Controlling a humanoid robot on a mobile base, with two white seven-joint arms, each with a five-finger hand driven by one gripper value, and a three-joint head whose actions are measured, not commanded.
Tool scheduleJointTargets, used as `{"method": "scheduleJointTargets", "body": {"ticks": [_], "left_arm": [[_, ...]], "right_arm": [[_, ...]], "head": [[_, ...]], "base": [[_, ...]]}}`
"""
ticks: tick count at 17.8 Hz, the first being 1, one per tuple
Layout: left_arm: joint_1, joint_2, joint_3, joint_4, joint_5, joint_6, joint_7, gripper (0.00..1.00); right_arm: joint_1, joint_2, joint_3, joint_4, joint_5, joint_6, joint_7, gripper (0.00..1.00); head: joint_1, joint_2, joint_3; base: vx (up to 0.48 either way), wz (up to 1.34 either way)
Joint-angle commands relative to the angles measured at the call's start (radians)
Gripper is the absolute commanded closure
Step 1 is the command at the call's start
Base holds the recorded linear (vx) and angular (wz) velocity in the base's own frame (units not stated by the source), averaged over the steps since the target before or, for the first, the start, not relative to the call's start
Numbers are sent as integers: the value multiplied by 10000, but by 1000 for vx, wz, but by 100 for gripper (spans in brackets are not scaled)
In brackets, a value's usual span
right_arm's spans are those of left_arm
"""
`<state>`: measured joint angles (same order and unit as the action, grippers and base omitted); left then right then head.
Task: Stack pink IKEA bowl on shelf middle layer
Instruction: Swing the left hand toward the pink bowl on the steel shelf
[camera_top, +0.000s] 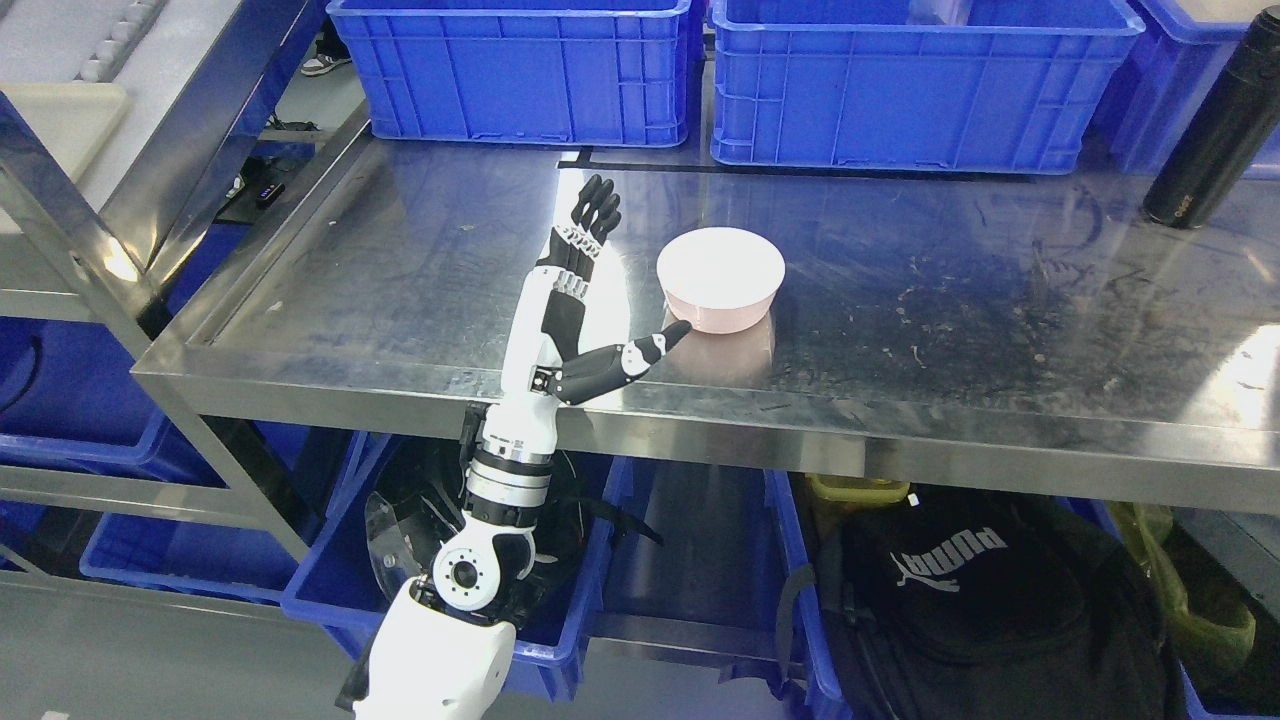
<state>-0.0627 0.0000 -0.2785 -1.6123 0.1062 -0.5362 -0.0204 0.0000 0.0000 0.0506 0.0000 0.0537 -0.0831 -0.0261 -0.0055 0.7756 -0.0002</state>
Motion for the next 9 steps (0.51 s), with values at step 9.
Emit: {"method": "scheduleJointTargets", "body": {"ticks": [9], "left_arm": [[-1532, 2465, 912, 1, -2990, 1171, -699, 0]], "right_arm": [[230, -175, 0, -175, 0, 3, 0, 0]], "head": [[0, -1, 0]], "base": [[-54, -31]]}}
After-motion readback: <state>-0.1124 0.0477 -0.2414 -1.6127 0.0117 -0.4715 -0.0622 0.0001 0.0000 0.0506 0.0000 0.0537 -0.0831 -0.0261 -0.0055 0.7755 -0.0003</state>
